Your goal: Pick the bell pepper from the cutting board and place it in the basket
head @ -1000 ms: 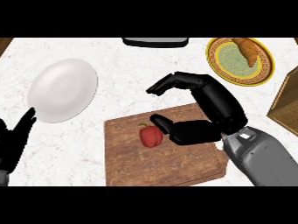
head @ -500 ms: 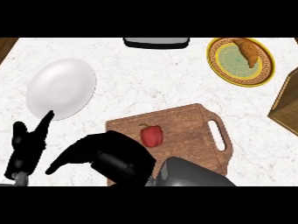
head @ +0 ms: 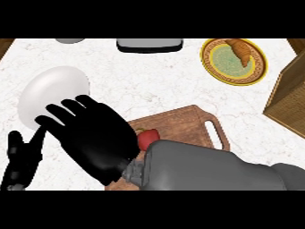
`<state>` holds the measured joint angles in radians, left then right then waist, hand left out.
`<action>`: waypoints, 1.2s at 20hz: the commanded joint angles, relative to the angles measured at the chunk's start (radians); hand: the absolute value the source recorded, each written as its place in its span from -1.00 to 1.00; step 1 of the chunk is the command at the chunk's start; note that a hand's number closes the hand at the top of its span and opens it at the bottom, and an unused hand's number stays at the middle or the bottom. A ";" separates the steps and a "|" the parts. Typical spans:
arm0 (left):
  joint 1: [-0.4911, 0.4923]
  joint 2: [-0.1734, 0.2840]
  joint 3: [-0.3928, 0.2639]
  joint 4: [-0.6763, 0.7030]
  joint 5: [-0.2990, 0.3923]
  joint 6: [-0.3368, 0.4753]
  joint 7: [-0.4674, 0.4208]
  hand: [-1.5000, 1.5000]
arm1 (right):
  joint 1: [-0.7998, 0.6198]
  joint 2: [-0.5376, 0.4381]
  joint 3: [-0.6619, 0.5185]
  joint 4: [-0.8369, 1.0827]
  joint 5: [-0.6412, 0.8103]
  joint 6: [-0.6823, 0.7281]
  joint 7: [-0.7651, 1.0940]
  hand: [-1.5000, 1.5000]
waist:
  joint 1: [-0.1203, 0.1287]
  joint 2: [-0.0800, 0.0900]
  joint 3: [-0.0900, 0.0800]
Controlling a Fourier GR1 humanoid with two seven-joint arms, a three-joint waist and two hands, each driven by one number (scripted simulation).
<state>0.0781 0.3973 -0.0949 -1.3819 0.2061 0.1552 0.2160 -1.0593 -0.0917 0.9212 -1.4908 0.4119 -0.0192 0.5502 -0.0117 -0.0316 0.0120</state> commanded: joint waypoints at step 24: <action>0.079 -0.092 -0.035 0.006 -0.005 -0.046 -0.009 0.00 | -0.361 -0.149 -0.206 -0.125 -0.556 0.736 0.548 -1.00 | -0.008 0.023 -0.013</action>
<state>0.1224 0.3731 -0.0736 -1.4350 0.1845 0.1378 0.1983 -1.4280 -0.2563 0.6965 -1.5936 -0.1309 0.6886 0.9570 -0.0224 -0.0184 0.0136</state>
